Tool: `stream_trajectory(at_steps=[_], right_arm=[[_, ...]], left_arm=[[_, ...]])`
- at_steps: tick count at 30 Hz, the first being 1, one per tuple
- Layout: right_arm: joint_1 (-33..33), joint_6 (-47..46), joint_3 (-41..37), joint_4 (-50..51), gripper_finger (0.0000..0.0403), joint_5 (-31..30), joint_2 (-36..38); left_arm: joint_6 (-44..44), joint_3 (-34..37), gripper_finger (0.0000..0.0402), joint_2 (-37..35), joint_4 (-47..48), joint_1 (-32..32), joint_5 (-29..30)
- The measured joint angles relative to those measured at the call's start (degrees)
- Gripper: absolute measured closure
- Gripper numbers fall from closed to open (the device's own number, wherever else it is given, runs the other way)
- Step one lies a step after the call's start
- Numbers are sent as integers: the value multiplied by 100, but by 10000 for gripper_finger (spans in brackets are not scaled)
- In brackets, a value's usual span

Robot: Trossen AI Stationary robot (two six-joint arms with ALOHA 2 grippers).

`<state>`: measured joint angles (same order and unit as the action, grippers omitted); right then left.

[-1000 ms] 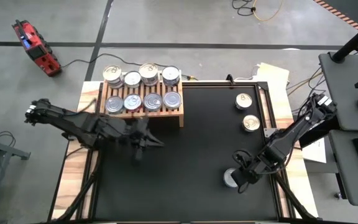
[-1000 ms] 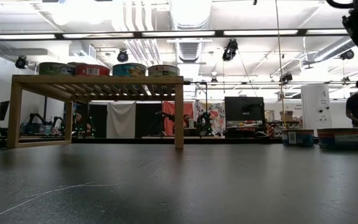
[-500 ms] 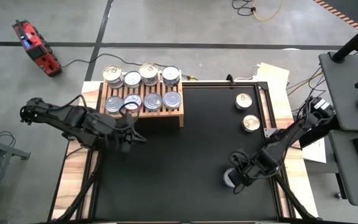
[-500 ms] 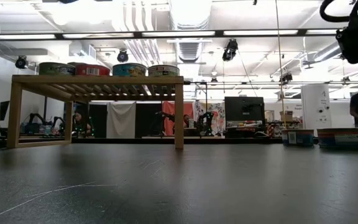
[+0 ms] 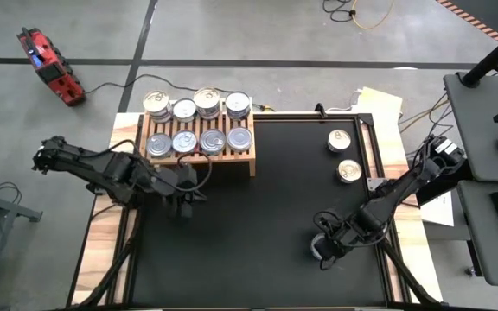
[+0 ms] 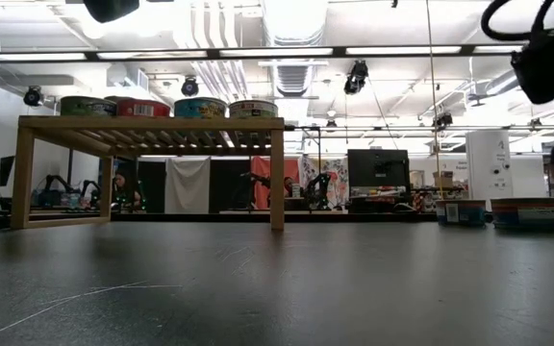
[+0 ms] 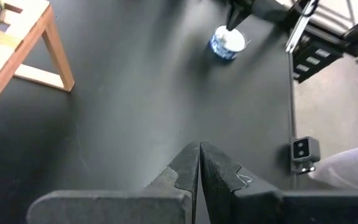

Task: Stack canned seafood by type on shelf
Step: Stack the blue tuna can on top of the other blue tuna cans on the shelf

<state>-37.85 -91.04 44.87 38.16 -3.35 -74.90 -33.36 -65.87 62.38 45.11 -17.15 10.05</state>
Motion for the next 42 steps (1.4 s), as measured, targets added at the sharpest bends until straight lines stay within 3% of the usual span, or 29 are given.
stream_trajectory(at_steps=[4, 14, 22, 32, 42], right_arm=[[2, 506, -5, -209, 390, 387, -205], [208, 1204, 19, -362, 390, 386, -739], [1203, 2660, 8, -652, 390, 340, -804], [2723, 4111, 0, -2357, 390, 517, -836], [3121, 4471, 342, -1800, 390, 610, -618]], left_arm=[[0, 0, 401, 65, 189, 0, -2], [33, 2, 401, 231, 251, 0, 2], [281, 1, 401, 501, 249, 0, 4], [373, 0, 401, 604, -90, -5, 76], [383, 380, 401, 590, -1566, -109, 373]])
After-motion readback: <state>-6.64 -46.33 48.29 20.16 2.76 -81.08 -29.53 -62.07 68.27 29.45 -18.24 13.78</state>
